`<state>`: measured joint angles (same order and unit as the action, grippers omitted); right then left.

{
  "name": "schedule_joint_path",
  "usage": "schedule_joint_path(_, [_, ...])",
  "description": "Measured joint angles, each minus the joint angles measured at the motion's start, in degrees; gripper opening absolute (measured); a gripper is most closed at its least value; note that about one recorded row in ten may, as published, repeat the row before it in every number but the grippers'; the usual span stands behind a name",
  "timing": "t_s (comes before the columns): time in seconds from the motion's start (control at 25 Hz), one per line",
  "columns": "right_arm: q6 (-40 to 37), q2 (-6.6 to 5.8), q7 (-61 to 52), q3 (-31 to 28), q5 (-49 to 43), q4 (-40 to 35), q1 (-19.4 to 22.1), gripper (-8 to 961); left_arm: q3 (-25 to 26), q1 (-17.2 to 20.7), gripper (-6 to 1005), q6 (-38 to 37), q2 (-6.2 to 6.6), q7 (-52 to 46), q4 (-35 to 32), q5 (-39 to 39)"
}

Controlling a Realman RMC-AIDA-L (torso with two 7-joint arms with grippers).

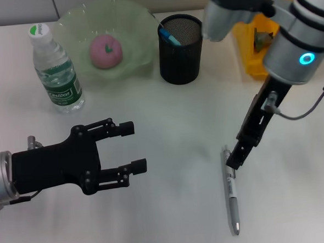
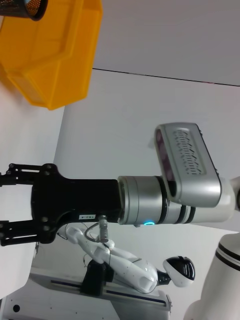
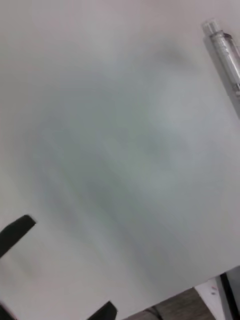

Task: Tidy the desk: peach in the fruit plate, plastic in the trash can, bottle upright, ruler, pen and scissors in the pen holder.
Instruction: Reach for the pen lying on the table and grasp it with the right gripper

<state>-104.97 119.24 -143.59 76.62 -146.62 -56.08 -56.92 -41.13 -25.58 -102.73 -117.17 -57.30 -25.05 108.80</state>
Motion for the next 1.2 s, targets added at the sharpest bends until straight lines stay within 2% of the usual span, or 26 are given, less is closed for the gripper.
schedule_joint_path(0.12, [0.24, 0.28, -5.54, 5.46, -0.02, 1.78, -2.03, 686, 0.00, 0.00, 775, 0.06, -0.06, 0.00, 0.00, 0.00])
schedule_joint_path(0.32, [1.19, 0.57, -10.87, 11.32, 0.21, 3.62, -3.88, 682, 0.00, 0.00, 775, 0.42, -0.25, 0.03, 0.00, 0.00])
schedule_joint_path(0.68, [4.75, 0.64, -18.10, 15.25, 3.19, 5.94, -5.36, 675, 0.00, 0.29, 775, 1.52, -0.85, 2.99, 0.22, 0.00])
schedule_joint_path(0.92, [8.21, 0.64, -22.86, 21.50, 7.52, 9.21, -6.19, 671, -0.27, 0.35, 775, 2.53, -0.96, 3.76, 0.44, 0.00])
schedule_joint_path(1.2, [9.15, 0.64, -25.63, 24.48, 7.75, 8.89, -6.12, 665, -0.73, 0.89, 775, 2.98, -1.24, 5.49, 0.49, 0.00])
